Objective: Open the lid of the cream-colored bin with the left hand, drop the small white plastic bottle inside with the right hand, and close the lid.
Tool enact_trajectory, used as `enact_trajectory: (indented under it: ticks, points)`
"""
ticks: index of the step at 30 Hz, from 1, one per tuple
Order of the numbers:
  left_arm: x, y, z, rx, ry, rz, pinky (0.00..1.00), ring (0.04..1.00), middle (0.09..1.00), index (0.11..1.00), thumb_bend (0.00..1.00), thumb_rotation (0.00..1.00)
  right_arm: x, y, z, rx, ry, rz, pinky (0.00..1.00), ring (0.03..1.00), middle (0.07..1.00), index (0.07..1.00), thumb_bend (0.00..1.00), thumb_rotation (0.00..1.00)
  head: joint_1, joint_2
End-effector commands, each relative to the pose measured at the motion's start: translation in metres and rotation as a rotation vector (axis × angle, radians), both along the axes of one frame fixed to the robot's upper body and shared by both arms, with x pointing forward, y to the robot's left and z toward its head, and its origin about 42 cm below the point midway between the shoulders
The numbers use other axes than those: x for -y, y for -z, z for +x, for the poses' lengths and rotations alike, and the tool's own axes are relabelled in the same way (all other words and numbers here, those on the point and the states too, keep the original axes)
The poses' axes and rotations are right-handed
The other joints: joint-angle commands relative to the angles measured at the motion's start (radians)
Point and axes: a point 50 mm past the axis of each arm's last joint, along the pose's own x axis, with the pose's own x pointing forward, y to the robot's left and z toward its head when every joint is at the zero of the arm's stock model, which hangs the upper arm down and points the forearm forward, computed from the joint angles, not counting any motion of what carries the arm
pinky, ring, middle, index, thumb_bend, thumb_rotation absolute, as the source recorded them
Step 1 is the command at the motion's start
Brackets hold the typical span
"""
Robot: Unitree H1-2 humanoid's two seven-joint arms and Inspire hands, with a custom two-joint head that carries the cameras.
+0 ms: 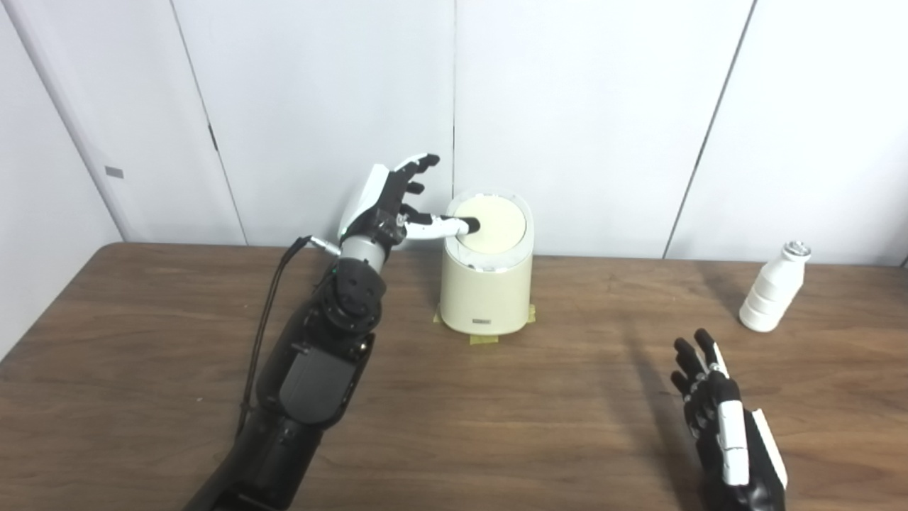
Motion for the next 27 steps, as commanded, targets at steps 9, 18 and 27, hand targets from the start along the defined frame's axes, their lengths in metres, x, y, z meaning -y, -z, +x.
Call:
enact_trajectory:
  ticks: [9,18,27]
  points:
    - [0.017,-0.058,0.019,0.129,0.045,0.045,0.66,0.842,0.928,0.904,0.91,0.15,-0.016,0.041,-0.018,-0.123,0.007,0.07,0.99,0.981,0.943,0.982,0.56,1.0,0.0,0.003]
    - [0.027,-0.061,0.025,0.131,0.059,0.086,0.69,0.867,0.947,0.897,0.91,0.13,-0.022,0.04,-0.02,-0.124,0.004,0.061,0.97,0.973,0.942,0.979,0.56,1.0,-0.003,0.008]
    - [0.034,-0.05,0.032,0.121,0.072,0.094,0.67,0.847,0.926,0.905,0.91,0.12,-0.026,0.038,-0.02,-0.123,0.003,0.08,0.95,0.969,0.937,0.969,0.57,1.0,-0.012,0.017]
